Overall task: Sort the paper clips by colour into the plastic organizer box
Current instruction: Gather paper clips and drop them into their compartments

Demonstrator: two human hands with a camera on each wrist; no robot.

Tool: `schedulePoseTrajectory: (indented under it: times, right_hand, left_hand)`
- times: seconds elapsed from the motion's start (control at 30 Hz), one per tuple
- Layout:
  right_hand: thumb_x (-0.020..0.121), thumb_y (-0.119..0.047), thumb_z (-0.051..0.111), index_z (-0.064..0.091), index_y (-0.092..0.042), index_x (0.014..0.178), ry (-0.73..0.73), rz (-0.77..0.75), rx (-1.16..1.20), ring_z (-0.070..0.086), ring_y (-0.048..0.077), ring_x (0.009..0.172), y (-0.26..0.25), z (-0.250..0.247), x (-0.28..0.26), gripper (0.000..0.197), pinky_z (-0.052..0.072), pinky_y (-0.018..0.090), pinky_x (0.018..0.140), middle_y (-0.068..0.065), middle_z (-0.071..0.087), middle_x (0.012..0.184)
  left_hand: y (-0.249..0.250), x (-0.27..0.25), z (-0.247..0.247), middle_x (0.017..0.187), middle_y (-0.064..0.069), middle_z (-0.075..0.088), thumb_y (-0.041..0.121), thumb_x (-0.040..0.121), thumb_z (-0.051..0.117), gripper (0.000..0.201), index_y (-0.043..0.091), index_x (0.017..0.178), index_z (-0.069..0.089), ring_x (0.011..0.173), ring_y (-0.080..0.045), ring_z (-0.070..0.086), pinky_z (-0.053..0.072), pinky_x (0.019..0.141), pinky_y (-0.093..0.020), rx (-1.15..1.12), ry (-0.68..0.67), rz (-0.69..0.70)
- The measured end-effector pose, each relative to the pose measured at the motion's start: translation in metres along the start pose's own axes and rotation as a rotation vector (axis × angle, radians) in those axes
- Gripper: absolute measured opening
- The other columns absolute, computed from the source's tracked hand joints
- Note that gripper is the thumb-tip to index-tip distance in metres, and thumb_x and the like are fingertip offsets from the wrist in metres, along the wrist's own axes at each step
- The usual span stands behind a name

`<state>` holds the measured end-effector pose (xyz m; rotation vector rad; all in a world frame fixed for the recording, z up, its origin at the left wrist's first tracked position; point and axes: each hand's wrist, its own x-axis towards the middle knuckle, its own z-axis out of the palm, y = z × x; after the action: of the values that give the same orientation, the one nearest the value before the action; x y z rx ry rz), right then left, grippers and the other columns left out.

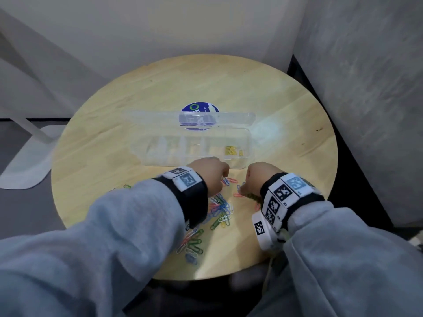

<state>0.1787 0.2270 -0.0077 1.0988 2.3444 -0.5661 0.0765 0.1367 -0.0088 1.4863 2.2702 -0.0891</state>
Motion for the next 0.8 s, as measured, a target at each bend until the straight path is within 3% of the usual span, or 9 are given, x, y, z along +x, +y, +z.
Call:
schedulePoseTrajectory:
  times: [0.13, 0.2, 0.3, 0.43, 0.5, 0.57, 0.63, 0.7, 0.8]
  right_hand:
    - [0.086, -0.03, 0.056, 0.059, -0.005, 0.096, -0.034, 0.022, -0.051, 0.058, 0.029, 0.099, -0.01, 0.006, 0.005, 0.026, 0.046, 0.045, 0.097, 0.011, 0.054, 0.092]
    - [0.088, -0.025, 0.054, 0.055, -0.006, 0.079, -0.035, -0.003, -0.051, 0.055, 0.027, 0.089, -0.011, 0.005, 0.006, 0.021, 0.047, 0.037, 0.088, 0.007, 0.049, 0.077]
    - [0.089, -0.017, 0.052, 0.048, -0.008, 0.067, -0.017, -0.023, -0.044, 0.048, 0.023, 0.08, -0.011, 0.003, 0.004, 0.024, 0.038, 0.029, 0.071, 0.004, 0.045, 0.069]
    - [0.089, -0.017, 0.052, 0.039, -0.01, 0.061, -0.007, -0.021, -0.077, 0.048, 0.023, 0.079, -0.012, 0.009, 0.01, 0.031, 0.039, 0.03, 0.073, 0.008, 0.049, 0.078]
    - [0.089, -0.021, 0.053, 0.041, -0.011, 0.062, -0.028, -0.032, -0.091, 0.049, 0.023, 0.079, -0.012, 0.01, 0.013, 0.031, 0.04, 0.029, 0.073, 0.006, 0.048, 0.072]
    - [0.087, -0.021, 0.055, 0.05, -0.01, 0.069, -0.03, -0.06, -0.099, 0.051, 0.023, 0.078, -0.01, 0.008, 0.014, 0.022, 0.041, 0.027, 0.071, 0.005, 0.051, 0.073]
    - [0.086, -0.019, 0.058, 0.057, -0.01, 0.09, -0.024, -0.091, -0.092, 0.054, 0.023, 0.083, -0.008, 0.007, 0.012, 0.01, 0.043, 0.028, 0.071, 0.008, 0.059, 0.09]
    - [0.087, -0.022, 0.058, 0.058, -0.007, 0.106, -0.02, -0.095, -0.126, 0.057, 0.025, 0.091, -0.007, 0.006, 0.012, 0.024, 0.043, 0.028, 0.075, 0.01, 0.063, 0.106]
    - [0.09, -0.027, 0.055, 0.06, -0.003, 0.109, -0.049, -0.083, -0.203, 0.051, 0.024, 0.085, -0.01, 0.008, 0.013, 0.031, 0.04, 0.029, 0.075, 0.011, 0.063, 0.114]
  left_hand:
    - [0.012, 0.011, 0.004, 0.124, -0.009, 0.052, 0.01, 0.09, 0.048, 0.035, 0.016, 0.124, 0.055, 0.114, -0.028, 0.053, 0.04, 0.084, -0.031, 0.115, -0.022, 0.048]
    - [0.014, 0.012, 0.007, 0.122, -0.01, 0.054, 0.012, 0.092, 0.046, 0.03, 0.013, 0.12, 0.057, 0.111, -0.028, 0.055, 0.038, 0.08, -0.03, 0.138, -0.024, 0.069]
    - [0.011, 0.012, 0.01, 0.12, -0.01, 0.056, 0.014, 0.093, 0.046, 0.025, 0.011, 0.115, 0.058, 0.11, -0.028, 0.055, 0.039, 0.081, -0.031, 0.128, -0.02, 0.064]
    - [0.008, 0.012, 0.008, 0.118, -0.01, 0.059, 0.013, 0.091, 0.049, 0.023, 0.011, 0.111, 0.06, 0.108, -0.028, 0.056, 0.043, 0.084, -0.032, 0.119, -0.047, 0.013]
    - [0.005, 0.01, 0.007, 0.117, -0.01, 0.061, 0.014, 0.09, 0.052, 0.023, 0.011, 0.111, 0.06, 0.108, -0.028, 0.056, 0.044, 0.084, -0.032, 0.093, -0.068, -0.021]
    - [0.001, 0.008, 0.007, 0.114, -0.009, 0.062, 0.015, 0.087, 0.056, 0.024, 0.013, 0.11, 0.058, 0.105, -0.028, 0.057, 0.045, 0.082, -0.032, 0.013, -0.062, -0.057]
    - [-0.004, 0.005, 0.009, 0.109, -0.009, 0.064, 0.013, 0.084, 0.058, 0.028, 0.016, 0.112, 0.052, 0.099, -0.028, 0.059, 0.046, 0.081, -0.034, -0.088, -0.039, -0.078]
    - [-0.006, 0.003, 0.01, 0.106, -0.009, 0.065, 0.011, 0.084, 0.056, 0.032, 0.018, 0.114, 0.049, 0.096, -0.028, 0.06, 0.049, 0.082, -0.036, -0.148, -0.04, -0.096]
    - [-0.007, 0.0, 0.011, 0.107, -0.006, 0.065, 0.01, 0.083, 0.055, 0.032, 0.018, 0.114, 0.053, 0.099, -0.026, 0.059, 0.048, 0.084, -0.033, -0.187, -0.035, -0.116]
